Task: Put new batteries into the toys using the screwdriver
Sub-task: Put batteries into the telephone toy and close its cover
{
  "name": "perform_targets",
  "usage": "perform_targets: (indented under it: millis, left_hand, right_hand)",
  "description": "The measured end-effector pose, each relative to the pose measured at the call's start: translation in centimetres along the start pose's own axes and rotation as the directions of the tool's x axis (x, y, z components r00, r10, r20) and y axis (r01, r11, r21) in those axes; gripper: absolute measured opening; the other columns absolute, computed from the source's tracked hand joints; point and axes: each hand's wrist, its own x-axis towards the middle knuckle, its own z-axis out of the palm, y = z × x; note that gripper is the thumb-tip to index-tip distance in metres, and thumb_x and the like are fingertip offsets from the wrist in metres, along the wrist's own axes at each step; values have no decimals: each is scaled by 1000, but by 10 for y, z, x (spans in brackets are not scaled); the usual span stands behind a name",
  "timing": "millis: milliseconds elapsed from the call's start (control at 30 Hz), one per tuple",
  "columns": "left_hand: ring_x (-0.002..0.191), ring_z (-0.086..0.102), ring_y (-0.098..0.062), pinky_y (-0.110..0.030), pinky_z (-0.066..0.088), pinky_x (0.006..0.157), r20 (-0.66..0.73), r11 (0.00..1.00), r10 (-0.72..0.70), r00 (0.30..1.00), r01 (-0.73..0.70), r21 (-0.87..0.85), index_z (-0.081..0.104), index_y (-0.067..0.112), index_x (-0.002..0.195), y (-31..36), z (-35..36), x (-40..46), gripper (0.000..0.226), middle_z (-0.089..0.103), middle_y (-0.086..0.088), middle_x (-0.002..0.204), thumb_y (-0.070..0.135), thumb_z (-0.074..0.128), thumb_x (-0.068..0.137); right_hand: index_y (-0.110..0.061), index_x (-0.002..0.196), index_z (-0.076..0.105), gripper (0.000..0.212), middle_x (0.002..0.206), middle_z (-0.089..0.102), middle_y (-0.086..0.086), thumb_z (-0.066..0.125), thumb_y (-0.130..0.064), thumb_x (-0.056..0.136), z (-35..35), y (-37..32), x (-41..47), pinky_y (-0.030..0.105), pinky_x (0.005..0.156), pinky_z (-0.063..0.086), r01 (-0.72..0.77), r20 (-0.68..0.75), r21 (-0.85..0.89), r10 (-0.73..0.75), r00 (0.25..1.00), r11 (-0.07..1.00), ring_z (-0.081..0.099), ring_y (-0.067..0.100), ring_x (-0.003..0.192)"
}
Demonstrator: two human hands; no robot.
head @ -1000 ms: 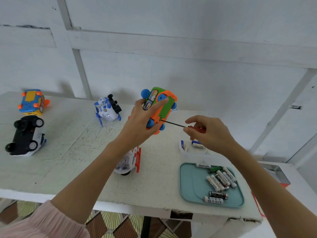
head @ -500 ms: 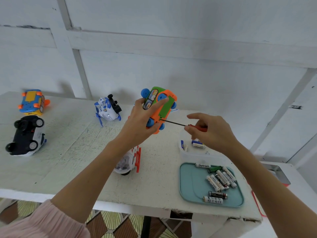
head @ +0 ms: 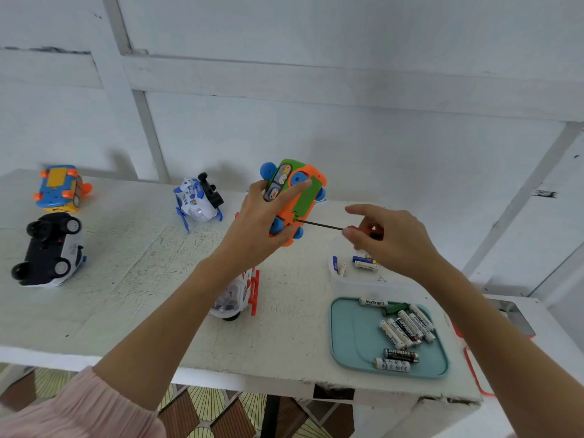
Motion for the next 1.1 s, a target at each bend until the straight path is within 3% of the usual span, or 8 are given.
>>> perform_targets:
  millis: [133,300,433,600,733,867,967,1100]
  left_hand:
    - [116,43,-30,-34,44,93,-6,1000,6,1000,-6,14,16,56,133,-1,1,0,64,25,-13,138,38,50,82]
    - [117,43,-30,-33,43,92,0,1000,0,1000,0,12,15,55,133,-1,1,1,65,25,-13,138,39,50,82]
    - [115,42,-28,-31,41,91,1,1000,18,1000,-18,-2,24,58,135,0,2,2,64,25,-12,137,33,56,86]
    - [118,41,-28,-32,42,93,10,1000,2,1000,-2,-9,18,57,133,0,2,3,63,24,-11,138,37,51,83]
    - [118,40,-29,-32,41,93,12,1000,-6,1000,6,-6,17,56,133,0,3,4,64,24,-12,138,37,50,82]
    - [118,41,-28,-31,41,92,8,1000,-2,1000,2,-14,17,61,132,-1,3,4,65,24,-11,138,38,51,81]
    - [116,42,-28,-34,44,93,8,1000,-1,1000,1,-12,18,57,134,-1,3,5,65,24,-11,138,37,52,82]
    - [117,41,-30,-42,46,96,11,1000,4,1000,-4,-11,19,57,134,-1,4,5,68,24,-11,138,30,59,86]
  right_hand:
    - [-23,111,60,23,64,57,-13,57,-22,89,0,2,1,25,63,39,21,-30,56,-19,999,998,55,8,63]
    - [-16,114,54,44,72,53,-8,74,-11,75,-3,2,-1,32,70,50,59,-36,178,-53,998,982,58,18,63]
    - [-20,125,51,54,78,56,-13,74,-20,76,-2,4,0,25,71,41,63,-29,98,-60,998,993,49,-1,58]
    - [-20,124,56,34,65,64,-13,55,-19,90,-2,3,1,17,56,32,90,-28,35,-89,996,995,51,0,51]
    - [-18,119,54,41,71,55,-13,67,-13,80,-3,3,0,29,67,48,95,-38,87,-92,995,992,57,9,59]
    - [-21,126,50,54,80,55,-13,72,-16,76,-2,2,-2,34,76,49,66,-5,34,-65,998,997,52,11,66]
    - [-25,126,54,43,76,62,-18,63,-31,85,-1,2,-3,25,71,44,36,1,-2,-36,999,999,55,2,67]
    - [-30,104,67,19,61,61,-17,57,-26,89,-1,4,-3,17,57,34,22,7,-10,-22,1000,1000,53,-3,57]
